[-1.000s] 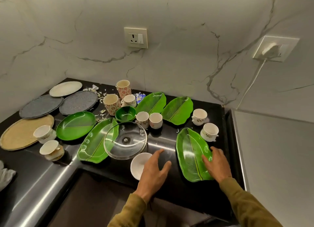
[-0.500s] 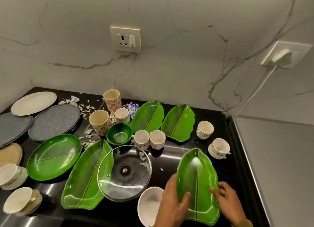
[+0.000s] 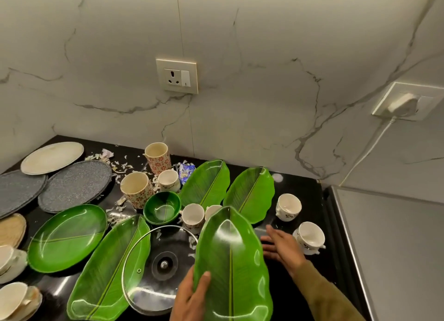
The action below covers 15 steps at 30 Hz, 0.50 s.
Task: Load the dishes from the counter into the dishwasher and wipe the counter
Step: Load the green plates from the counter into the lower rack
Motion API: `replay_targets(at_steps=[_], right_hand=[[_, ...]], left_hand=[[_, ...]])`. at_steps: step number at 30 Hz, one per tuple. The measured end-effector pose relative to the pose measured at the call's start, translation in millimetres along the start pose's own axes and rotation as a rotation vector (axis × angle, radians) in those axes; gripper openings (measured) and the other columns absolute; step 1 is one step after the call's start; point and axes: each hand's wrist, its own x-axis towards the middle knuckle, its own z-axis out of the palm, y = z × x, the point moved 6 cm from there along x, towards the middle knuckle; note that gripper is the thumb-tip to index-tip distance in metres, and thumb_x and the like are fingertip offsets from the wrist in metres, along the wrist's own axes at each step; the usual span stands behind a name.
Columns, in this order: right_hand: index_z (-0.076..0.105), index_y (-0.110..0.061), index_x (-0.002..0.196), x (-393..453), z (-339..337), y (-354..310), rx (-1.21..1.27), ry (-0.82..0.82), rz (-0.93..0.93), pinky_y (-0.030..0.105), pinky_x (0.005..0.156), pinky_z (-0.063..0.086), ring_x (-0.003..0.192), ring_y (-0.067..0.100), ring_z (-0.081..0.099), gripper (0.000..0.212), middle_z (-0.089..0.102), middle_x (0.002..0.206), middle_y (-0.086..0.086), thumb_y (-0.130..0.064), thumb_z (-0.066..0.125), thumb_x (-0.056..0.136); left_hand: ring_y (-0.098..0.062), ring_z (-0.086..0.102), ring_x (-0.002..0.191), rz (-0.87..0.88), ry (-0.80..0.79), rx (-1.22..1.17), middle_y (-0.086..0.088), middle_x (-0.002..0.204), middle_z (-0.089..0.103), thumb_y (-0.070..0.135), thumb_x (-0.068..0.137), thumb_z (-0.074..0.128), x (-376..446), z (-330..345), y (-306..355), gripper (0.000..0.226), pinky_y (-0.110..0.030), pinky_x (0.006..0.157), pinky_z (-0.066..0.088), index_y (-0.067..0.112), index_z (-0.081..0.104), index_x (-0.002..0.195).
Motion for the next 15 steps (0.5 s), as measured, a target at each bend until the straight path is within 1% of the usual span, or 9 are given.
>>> replay_targets(at_steps=[2,3,4,5,7,10,12,13,15], right_hand=[[0.055,0.002,0.112,42,18,-9,0.009,0.024,0.032,0.029,0.054,0.057,0.068,0.024,0.066,0.035,0.063,0.102,0.02,-0.03,0.057,0.098],[0.052,0.001,0.112,58,26,-15,0.014,0.04,0.047,0.027,0.046,0.055,0.061,0.023,0.067,0.033,0.062,0.099,0.021,-0.029,0.057,0.098],[0.05,0.0,0.113,72,31,-20,0.014,0.059,0.068,0.025,0.04,0.052,0.053,0.023,0.067,0.031,0.062,0.093,0.021,-0.027,0.057,0.099],[0.051,0.002,0.114,84,34,-23,0.006,0.084,0.084,0.024,0.035,0.049,0.043,0.022,0.065,0.03,0.062,0.086,0.021,-0.023,0.057,0.099],[0.053,0.007,0.118,101,35,-27,-0.071,0.144,0.077,0.022,0.03,0.045,0.033,0.019,0.06,0.03,0.064,0.081,0.021,-0.014,0.058,0.097],[0.055,0.007,0.119,104,38,-33,-0.198,0.2,-0.011,0.02,0.03,0.042,0.031,0.014,0.057,0.026,0.065,0.091,0.024,-0.009,0.053,0.098],[0.052,0.003,0.114,93,39,-43,-0.268,0.239,-0.098,0.023,0.031,0.045,0.034,0.017,0.059,0.02,0.066,0.1,0.028,-0.008,0.048,0.098],[0.049,0.001,0.11,84,38,-51,-0.342,0.271,-0.162,0.028,0.034,0.049,0.04,0.023,0.062,0.016,0.065,0.101,0.029,-0.008,0.046,0.098],[0.046,0.001,0.108,60,35,-73,-0.555,0.335,-0.341,0.045,0.054,0.052,0.065,0.041,0.066,0.014,0.062,0.099,0.032,-0.009,0.045,0.099]], left_hand=[[-0.007,0.07,0.061,0.038,-0.02,-0.008,-0.008,0.074,0.077,-0.009,0.094,0.057,-8,-4,9,0.019,-0.013,0.055,0.052,0.005,0.069,0.098],[-0.006,0.069,0.057,0.052,-0.002,-0.009,-0.008,0.069,0.076,-0.009,0.092,0.061,-9,-5,10,0.015,-0.012,0.053,0.051,0.004,0.069,0.096],[-0.005,0.069,0.056,0.057,0.035,-0.032,-0.007,0.068,0.076,-0.002,0.086,0.069,-11,-5,12,0.011,-0.012,0.052,0.05,0.005,0.07,0.095],[-0.004,0.069,0.058,0.06,0.073,-0.064,-0.007,0.07,0.076,0.009,0.077,0.072,-11,-5,13,0.019,-0.012,0.054,0.051,0.007,0.071,0.095],[-0.01,0.072,0.065,0.082,0.112,-0.077,-0.008,0.075,0.077,0.024,0.066,0.064,-12,-6,9,0.035,-0.015,0.059,0.053,0.011,0.073,0.097],[-0.025,0.073,0.08,0.083,0.196,-0.092,-0.009,0.081,0.078,0.035,0.066,0.064,-14,-5,2,0.043,-0.028,0.069,0.056,0.013,0.075,0.1],[-0.025,0.073,0.082,0.082,0.23,-0.099,-0.009,0.084,0.078,0.047,0.064,0.068,-15,-5,0,0.051,-0.033,0.075,0.055,0.014,0.076,0.102],[-0.022,0.073,0.08,0.078,0.242,-0.113,-0.009,0.085,0.078,0.047,0.068,0.07,-15,-6,-1,0.048,-0.031,0.074,0.056,0.014,0.076,0.102],[-0.015,0.074,0.077,0.075,0.25,-0.125,-0.008,0.084,0.078,0.034,0.083,0.068,-15,-8,1,0.03,-0.024,0.068,0.056,0.013,0.075,0.104]])
